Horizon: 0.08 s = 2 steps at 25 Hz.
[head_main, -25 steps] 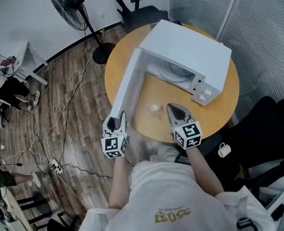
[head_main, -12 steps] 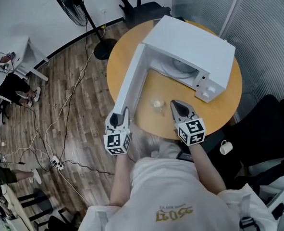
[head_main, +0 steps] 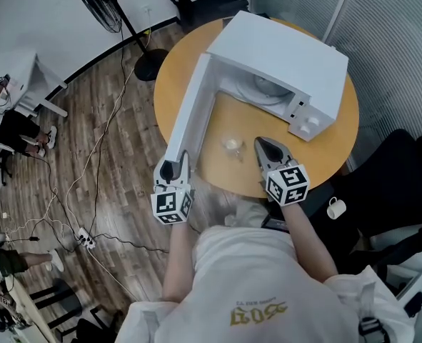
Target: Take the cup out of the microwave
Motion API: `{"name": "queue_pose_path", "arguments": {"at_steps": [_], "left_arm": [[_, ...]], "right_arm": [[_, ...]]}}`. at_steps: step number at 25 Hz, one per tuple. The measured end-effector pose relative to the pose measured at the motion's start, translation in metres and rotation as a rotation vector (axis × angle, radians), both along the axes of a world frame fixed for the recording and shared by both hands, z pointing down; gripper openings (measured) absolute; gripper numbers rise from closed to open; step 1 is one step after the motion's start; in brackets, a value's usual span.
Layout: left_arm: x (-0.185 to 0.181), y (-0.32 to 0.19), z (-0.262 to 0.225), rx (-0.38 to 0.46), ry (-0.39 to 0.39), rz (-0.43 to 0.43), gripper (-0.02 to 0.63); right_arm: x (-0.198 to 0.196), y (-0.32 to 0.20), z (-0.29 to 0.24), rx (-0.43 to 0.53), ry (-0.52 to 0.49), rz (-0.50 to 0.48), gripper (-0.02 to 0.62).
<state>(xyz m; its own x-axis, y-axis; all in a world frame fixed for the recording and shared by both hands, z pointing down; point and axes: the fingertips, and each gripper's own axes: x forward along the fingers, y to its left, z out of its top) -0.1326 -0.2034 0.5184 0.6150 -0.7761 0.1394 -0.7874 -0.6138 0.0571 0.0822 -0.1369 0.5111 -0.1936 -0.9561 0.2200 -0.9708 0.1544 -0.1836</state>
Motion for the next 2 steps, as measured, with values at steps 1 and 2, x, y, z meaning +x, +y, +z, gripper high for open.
{"name": "queue_pose_path", "arguments": {"at_steps": [1,2], "left_arm": [[-0.0001,-0.0001,-0.0002,0.001,0.001,0.001,0.178],[-0.0002,-0.0002,-0.0003,0.002,0.002,0.002,0.178]], "right_arm": [[0.0002,-0.0004,0.0006,-0.001,0.001,0.0,0.011],[0.0003,-0.0007,0.0014,-0.003,0.003,0.0,0.011]]}}
